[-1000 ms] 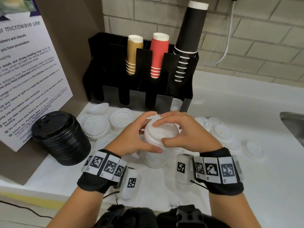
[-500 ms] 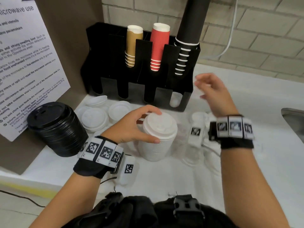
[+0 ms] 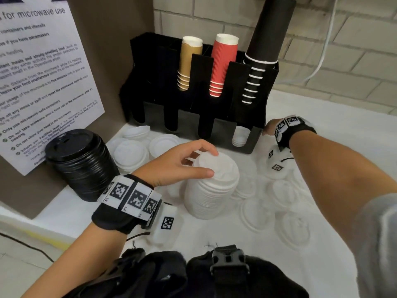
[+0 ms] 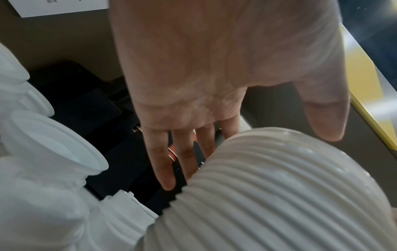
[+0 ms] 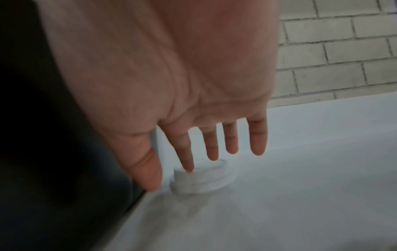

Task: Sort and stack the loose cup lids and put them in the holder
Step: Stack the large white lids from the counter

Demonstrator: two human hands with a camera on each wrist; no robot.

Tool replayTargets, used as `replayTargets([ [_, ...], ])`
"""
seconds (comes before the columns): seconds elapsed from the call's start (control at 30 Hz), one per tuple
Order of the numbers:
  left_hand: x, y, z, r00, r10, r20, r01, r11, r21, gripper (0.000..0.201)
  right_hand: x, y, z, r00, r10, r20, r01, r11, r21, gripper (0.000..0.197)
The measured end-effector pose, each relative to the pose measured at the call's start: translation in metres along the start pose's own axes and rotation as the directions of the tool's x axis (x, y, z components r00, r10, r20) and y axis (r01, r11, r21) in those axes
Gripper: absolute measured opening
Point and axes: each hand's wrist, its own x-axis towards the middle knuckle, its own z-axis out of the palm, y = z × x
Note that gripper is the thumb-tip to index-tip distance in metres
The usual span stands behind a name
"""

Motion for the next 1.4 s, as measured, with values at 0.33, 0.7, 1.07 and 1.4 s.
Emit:
replayTargets([
  [0.33,0.002,0.001,0.000,1.000,-0.005,-0.005,0.005,1.000,0.018,0.049,0.003,0.002,0.012,0.997,0.040,-0.064,-0.032,0.992,0.126,0.054],
  [0.7,0.004,0.003,-0.001,1.000,-0.010,0.017,0.010,1.000,0.025,0.051,-0.019,0.001,0.004,0.999,-0.017,0.049,0.001,0.946,0.324,0.071],
  [1.07,0.003,-0.008,0.000,1.000,-0.013,0.024,0.013,1.000,0.027,0.059,-0.052,0.019,-0.026,0.950,0.262,-0.167,-0.083,0.732,0.676,0.057],
  [1.4,-0.004,-0.017,0.009,0.999,-0.005,-0.046,0.003,0.999,-0.037,0.064,-0.201,-0.036,-0.013,0.872,0.202,-0.445,0.411,0.192,0.891,0.017],
])
